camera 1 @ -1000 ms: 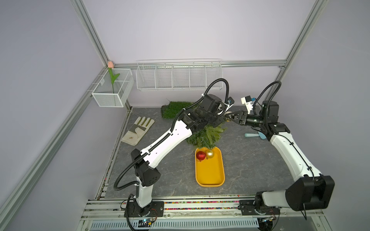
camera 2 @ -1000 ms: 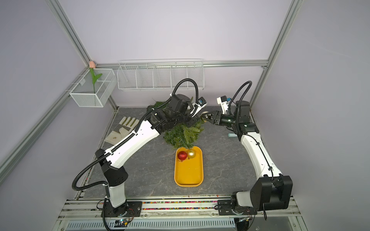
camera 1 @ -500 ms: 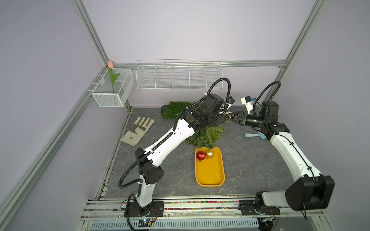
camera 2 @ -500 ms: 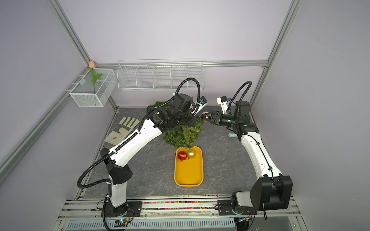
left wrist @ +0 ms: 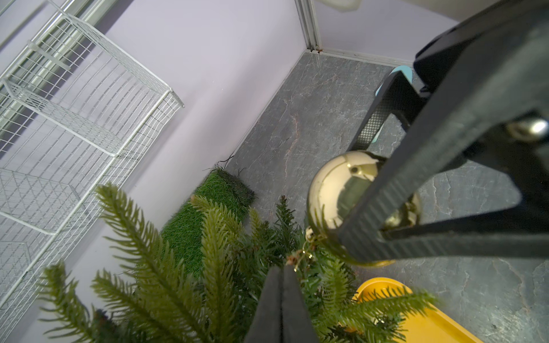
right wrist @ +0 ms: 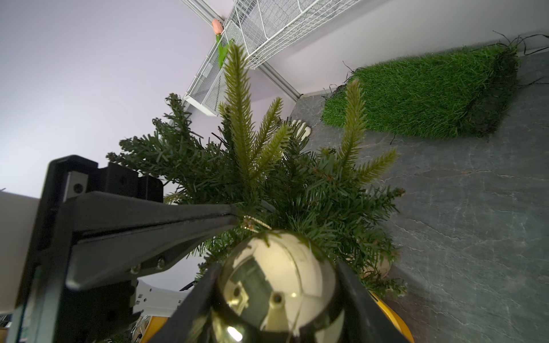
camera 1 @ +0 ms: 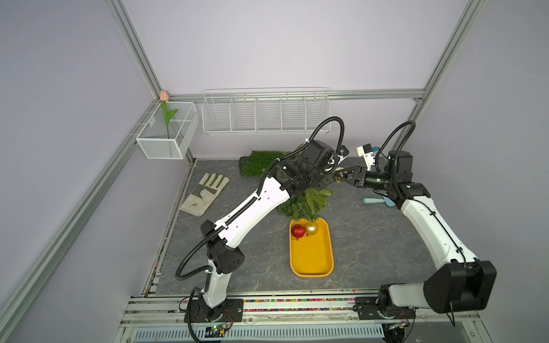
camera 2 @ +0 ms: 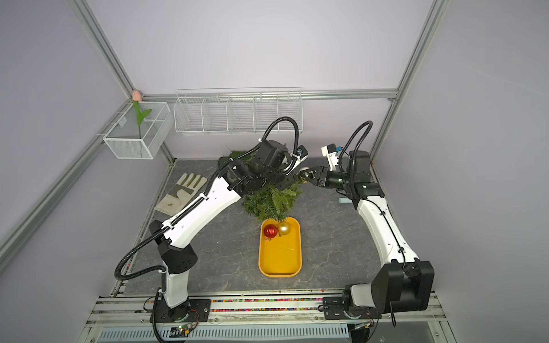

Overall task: Decorate the small christmas tree with ornaments
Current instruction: Hang an ornament on the christmas tree.

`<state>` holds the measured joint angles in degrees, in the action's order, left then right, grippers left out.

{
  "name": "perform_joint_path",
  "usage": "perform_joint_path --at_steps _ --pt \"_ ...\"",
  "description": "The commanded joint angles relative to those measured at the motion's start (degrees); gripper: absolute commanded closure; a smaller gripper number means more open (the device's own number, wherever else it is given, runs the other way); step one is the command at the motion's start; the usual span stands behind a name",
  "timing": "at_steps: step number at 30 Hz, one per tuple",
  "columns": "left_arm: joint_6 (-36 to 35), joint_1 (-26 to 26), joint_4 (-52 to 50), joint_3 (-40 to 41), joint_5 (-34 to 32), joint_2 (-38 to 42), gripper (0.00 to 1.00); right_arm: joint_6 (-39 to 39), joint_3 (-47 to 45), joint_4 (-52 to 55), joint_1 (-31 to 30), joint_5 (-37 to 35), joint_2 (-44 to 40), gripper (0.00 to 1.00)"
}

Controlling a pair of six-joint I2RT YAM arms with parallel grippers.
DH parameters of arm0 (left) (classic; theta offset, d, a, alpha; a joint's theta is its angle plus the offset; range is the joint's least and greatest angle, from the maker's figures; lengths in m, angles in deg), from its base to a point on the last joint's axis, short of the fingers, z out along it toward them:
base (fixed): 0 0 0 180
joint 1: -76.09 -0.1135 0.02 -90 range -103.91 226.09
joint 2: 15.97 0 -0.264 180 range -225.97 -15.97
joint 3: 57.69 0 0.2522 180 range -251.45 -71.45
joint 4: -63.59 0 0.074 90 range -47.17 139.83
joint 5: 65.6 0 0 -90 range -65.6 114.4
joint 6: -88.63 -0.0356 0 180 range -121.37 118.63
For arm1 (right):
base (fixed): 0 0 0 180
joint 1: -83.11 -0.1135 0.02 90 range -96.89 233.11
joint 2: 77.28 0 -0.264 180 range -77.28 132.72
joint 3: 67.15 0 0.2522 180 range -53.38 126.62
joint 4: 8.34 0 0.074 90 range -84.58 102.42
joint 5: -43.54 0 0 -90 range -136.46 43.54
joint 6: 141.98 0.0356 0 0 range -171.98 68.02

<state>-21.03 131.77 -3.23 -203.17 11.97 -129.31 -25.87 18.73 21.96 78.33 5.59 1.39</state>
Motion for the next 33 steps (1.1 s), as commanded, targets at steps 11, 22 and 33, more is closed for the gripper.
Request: perform_joint_path --at_steps 11,22,33 --pt "1.8 0.13 -3.24 -2.58 -2.82 -0.57 0.92 -4.84 2.07 5.93 -0.23 -3.54 0.31 0.88" --pt "2.7 0.22 -0.74 -2.49 -1.54 1.59 0.64 -5.89 1.97 7.55 -0.24 -4.44 0.58 0.86" --pt "3.47 0.22 2.95 0.25 -0.44 5.66 0.53 -5.01 0.1 5.92 0.2 -6.51 -3.0 0.26"
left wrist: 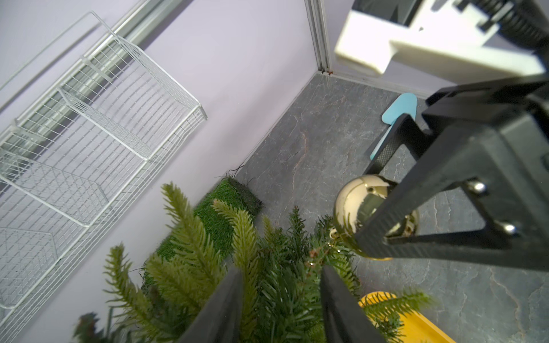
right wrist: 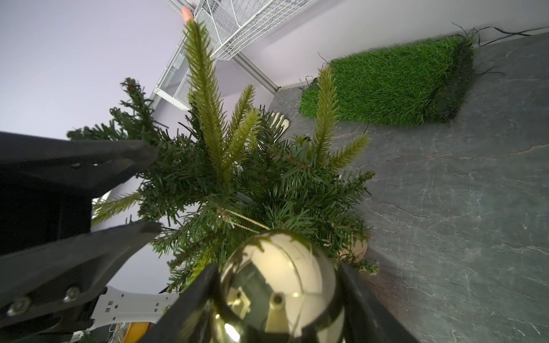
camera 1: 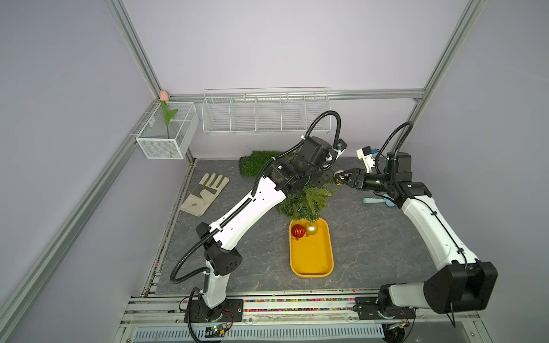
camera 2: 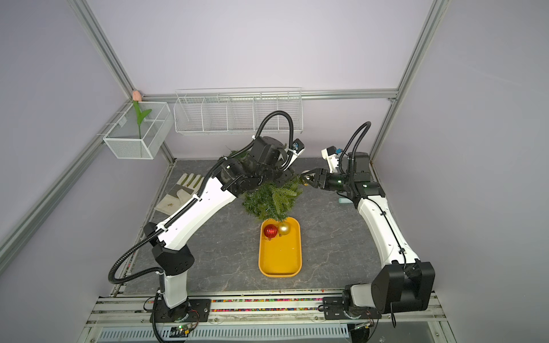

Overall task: Decorate the small christmas tree with ornaments
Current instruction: Hang an ornament on the christmas tree, then adjust the container at the center of the board.

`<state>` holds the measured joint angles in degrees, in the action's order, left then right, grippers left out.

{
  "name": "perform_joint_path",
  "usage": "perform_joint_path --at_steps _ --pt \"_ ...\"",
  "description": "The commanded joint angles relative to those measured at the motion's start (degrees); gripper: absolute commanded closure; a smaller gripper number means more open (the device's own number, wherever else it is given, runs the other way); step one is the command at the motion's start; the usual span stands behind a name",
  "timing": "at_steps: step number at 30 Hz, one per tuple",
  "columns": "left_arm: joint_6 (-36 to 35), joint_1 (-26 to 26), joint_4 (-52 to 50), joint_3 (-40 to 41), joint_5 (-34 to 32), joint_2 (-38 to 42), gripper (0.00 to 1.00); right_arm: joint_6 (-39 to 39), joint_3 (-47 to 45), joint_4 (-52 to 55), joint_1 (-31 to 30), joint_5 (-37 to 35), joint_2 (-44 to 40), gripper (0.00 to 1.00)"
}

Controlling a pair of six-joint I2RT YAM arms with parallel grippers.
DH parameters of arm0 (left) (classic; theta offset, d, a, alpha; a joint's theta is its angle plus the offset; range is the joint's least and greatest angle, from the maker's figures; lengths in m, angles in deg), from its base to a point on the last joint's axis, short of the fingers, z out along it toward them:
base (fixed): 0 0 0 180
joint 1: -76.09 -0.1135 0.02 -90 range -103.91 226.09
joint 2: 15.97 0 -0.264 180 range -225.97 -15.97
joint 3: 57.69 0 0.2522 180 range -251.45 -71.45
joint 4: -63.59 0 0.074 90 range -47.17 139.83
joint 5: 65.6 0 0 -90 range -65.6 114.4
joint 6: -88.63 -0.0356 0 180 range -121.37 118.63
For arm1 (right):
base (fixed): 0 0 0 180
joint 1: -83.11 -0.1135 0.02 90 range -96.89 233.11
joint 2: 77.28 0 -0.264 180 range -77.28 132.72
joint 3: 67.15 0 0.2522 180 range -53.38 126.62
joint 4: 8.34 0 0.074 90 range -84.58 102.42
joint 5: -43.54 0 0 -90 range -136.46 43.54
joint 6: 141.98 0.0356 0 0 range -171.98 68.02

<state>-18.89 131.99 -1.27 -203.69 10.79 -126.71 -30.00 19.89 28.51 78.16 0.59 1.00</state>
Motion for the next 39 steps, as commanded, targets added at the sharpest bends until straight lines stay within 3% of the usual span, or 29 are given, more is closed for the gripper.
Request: perform_joint_path --at_steps 1,3,7,11,16,24,29,33,39 --pt "1.51 0.0 1.32 1.22 0.84 3.42 0.53 -0.92 -1.32 -0.44 0.44 -2.39 -3.12 0.23" --pt "1.62 0.04 2.33 2.53 0.82 4.67 0.51 -1.01 -1.77 0.19 0.77 -4.42 -4.31 0.13" --pt "1.61 0.0 4.9 5.79 0.0 7.32 0.49 -3.23 -0.85 4.74 0.8 -11.0 -6.34 0.1" --pt "2.94 0.01 7.1 10.88 -1.36 11.45 0.49 -5.06 -0.46 9.63 0.05 -18.04 -10.59 0.12" --pt "6.87 0.0 14.17 24.38 -4.86 21.61 0.46 -5.62 -2.6 15.08 -4.36 -22.42 -18.1 0.16" --pt "16.23 -0.91 16.68 43.7 -14.53 35.27 0.44 -1.73 -15.45 17.7 -15.3 -30.86 -29.38 0.24" --pt "21.94 -1.29 15.21 54.07 -15.85 42.71 0.45 4.24 -25.23 16.66 -21.75 -36.87 -27.39 0.3" --pt "24.74 -1.41 15.66 60.55 -15.72 48.33 0.44 8.88 -33.3 9.15 -25.39 -39.2 -23.85 0.36" --pt "24.87 -1.67 15.71 63.81 -16.25 52.7 0.44 12.22 -39.44 -0.33 -28.75 -40.38 -17.37 0.45"
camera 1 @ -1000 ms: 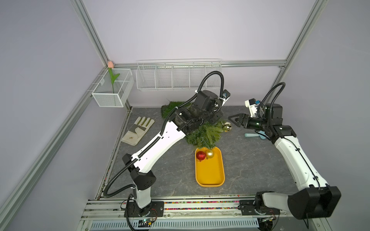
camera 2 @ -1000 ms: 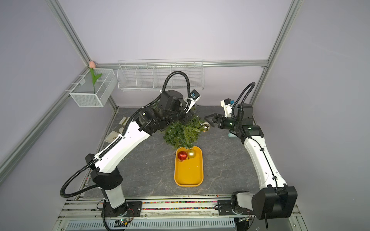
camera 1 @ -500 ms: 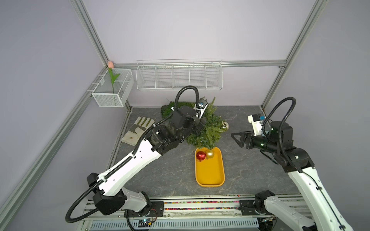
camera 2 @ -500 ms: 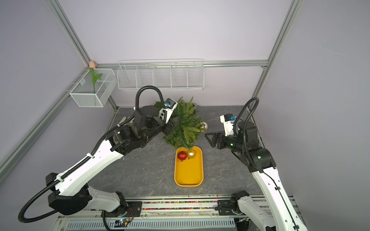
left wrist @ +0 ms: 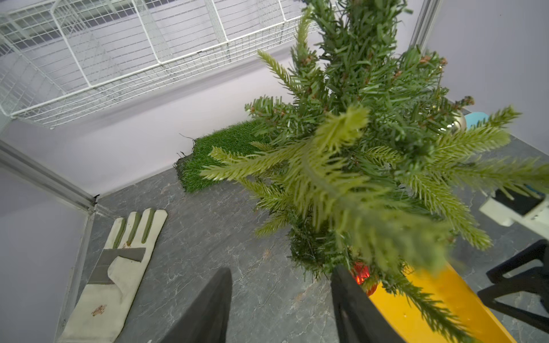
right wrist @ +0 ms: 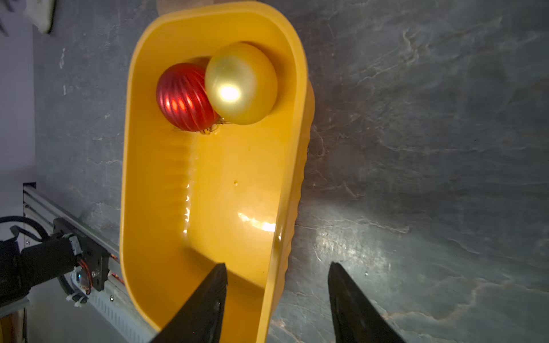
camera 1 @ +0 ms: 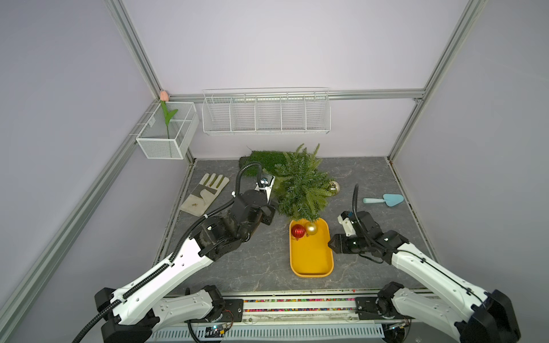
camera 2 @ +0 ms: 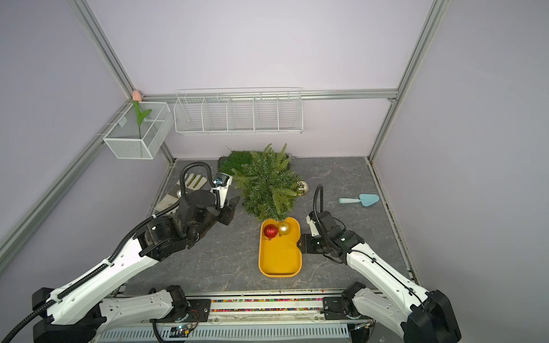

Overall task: Decorate the small christmas tree with ornaments
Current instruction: Adjust the container at the center of the board.

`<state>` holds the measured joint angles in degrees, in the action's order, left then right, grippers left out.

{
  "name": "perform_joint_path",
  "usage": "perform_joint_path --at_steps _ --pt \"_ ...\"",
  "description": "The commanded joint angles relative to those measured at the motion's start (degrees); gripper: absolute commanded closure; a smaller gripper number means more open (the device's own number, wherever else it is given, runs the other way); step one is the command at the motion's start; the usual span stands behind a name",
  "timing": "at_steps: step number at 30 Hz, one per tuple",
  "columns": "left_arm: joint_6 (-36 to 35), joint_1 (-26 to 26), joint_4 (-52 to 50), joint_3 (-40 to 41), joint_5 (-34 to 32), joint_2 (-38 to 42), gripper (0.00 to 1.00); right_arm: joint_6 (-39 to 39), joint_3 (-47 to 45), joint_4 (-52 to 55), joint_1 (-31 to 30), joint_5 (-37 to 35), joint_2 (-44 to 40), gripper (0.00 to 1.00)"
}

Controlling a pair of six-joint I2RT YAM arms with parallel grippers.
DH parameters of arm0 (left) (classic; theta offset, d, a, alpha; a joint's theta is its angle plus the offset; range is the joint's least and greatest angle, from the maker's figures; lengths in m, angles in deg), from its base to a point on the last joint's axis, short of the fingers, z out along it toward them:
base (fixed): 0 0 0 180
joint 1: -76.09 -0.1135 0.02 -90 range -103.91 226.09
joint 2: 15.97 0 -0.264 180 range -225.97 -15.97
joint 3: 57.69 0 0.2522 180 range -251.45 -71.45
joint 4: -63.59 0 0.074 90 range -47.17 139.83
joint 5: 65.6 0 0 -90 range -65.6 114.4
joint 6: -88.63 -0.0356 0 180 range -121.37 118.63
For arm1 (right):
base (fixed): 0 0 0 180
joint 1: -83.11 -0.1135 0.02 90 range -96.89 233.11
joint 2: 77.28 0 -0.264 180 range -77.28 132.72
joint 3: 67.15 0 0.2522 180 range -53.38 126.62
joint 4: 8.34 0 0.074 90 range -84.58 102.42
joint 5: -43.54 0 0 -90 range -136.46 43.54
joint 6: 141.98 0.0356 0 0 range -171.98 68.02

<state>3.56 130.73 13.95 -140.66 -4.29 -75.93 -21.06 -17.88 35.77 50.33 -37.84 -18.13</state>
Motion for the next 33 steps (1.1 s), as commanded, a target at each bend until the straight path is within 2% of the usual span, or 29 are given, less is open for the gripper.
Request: perform_joint_path --at_steps 1,4,8,14,19,23,33 --pt "2.31 -0.49 0.62 0.99 -1.19 2.23 0.44 3.48 -2.12 -8.36 -1.18 -2.11 2.67 0.48" --pt "1.66 -0.67 0.37 1.18 -1.11 2.98 0.44 3.71 -3.44 -10.35 -1.76 -3.65 4.11 0.55" --pt "1.41 -0.75 0.11 1.55 -0.89 4.04 0.44 2.85 -3.81 -9.97 -3.26 -7.66 2.87 0.69" --pt "1.46 -0.84 0.28 2.41 -1.09 5.53 0.43 2.46 -5.18 -12.38 -3.89 -8.3 4.61 0.72" --pt "1.68 -0.84 -0.07 2.32 -0.99 5.98 0.43 2.89 -5.29 -13.1 -5.53 -11.74 4.28 0.83" --pt "1.4 -0.84 0.23 2.33 -1.46 6.11 0.43 3.02 -6.83 -13.37 -6.69 -16.2 -0.4 0.9" --pt "0.82 -0.89 1.32 1.67 -1.35 4.87 0.43 2.76 -16.27 -18.03 -12.61 -29.89 -20.09 0.93"
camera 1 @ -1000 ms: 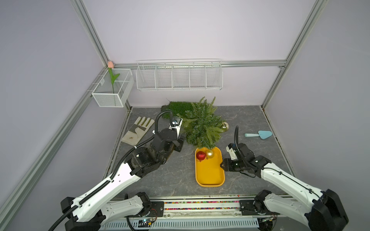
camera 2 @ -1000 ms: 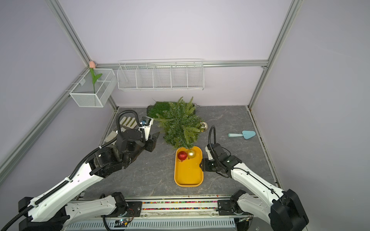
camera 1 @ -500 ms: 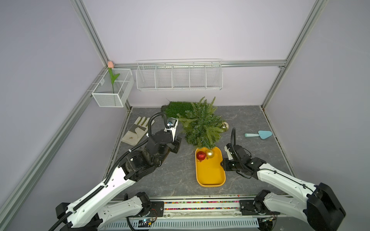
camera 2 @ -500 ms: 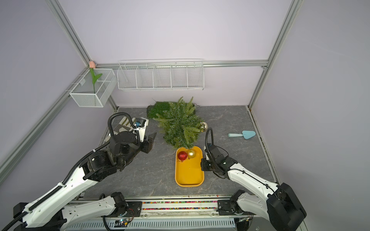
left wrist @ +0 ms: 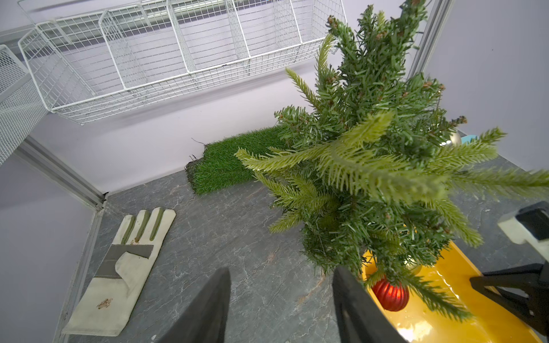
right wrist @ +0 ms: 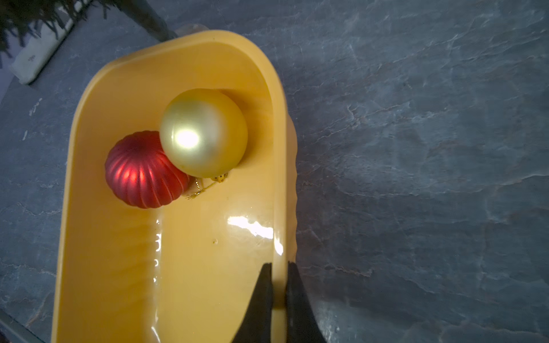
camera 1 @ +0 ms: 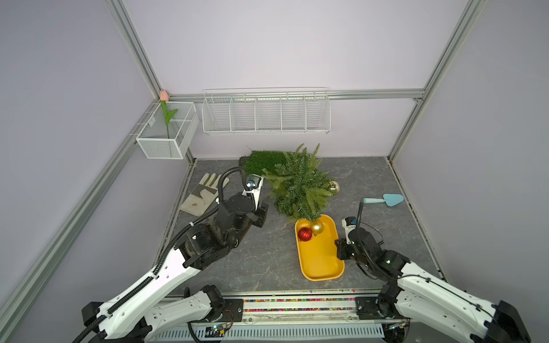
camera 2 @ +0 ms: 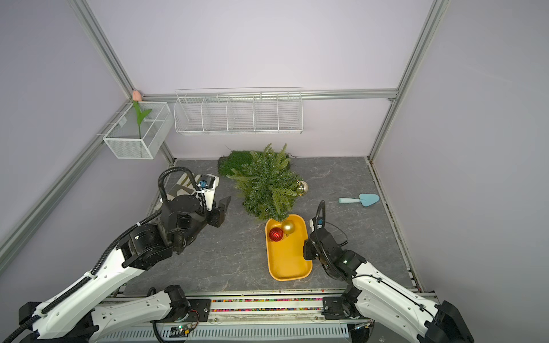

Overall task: Decorate the small christmas tree with ornaments
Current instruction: Adjust the container at the center of the board.

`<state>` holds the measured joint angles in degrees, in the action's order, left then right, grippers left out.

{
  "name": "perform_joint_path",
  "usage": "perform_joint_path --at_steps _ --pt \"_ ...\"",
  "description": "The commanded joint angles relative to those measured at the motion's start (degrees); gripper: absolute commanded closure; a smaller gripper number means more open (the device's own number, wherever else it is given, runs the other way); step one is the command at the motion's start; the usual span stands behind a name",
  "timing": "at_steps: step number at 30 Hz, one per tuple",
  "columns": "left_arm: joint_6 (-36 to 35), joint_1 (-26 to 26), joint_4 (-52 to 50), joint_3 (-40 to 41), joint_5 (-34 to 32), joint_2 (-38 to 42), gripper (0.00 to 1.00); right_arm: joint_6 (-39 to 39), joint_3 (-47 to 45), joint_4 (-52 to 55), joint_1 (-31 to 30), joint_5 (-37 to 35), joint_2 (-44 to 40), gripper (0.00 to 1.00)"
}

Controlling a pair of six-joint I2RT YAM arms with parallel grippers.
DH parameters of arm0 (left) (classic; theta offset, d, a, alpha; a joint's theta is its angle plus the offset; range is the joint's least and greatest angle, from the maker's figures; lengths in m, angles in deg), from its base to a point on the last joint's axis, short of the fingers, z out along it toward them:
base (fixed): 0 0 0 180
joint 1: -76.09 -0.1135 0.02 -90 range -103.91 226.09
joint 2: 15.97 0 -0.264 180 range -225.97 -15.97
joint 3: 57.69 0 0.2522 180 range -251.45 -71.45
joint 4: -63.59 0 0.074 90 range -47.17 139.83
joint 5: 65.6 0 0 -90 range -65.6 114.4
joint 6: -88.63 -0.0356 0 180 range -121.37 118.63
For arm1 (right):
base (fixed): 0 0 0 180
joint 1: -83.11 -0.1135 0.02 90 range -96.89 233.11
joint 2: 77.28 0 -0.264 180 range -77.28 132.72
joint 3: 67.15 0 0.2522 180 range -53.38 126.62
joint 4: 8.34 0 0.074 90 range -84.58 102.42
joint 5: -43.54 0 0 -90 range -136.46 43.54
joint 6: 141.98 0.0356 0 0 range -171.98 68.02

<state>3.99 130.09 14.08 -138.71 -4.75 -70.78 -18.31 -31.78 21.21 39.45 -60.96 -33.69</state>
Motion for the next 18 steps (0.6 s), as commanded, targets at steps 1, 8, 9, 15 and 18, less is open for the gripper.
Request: perform_joint_path --at_steps 1,8,9,15,18 --pt "0.29 -0.21 1.44 -0.32 -0.87 -0.37 0.43 -0.29 -3.33 -4.15 -2.34 -7.69 -6.72 0.93" --pt "-0.14 -0.23 2.1 -1.04 -0.61 -1.52 0.43 -1.24 -8.62 -6.39 -4.69 -11.77 -16.28 0.93" --pt "-0.23 -0.24 2.13 -1.11 -0.6 -1.63 0.43 -1.25 -8.84 -6.6 -4.77 -11.6 -16.56 0.93" --pt "-0.43 -0.29 2.28 -1.46 -0.45 -2.4 0.43 2.16 -6.29 -5.19 -4.72 -11.09 -8.13 0.93" --pt "-0.52 -0.3 2.35 -1.47 -0.15 -2.82 0.43 4.36 -1.71 -3.21 -4.57 -7.86 2.24 0.93"
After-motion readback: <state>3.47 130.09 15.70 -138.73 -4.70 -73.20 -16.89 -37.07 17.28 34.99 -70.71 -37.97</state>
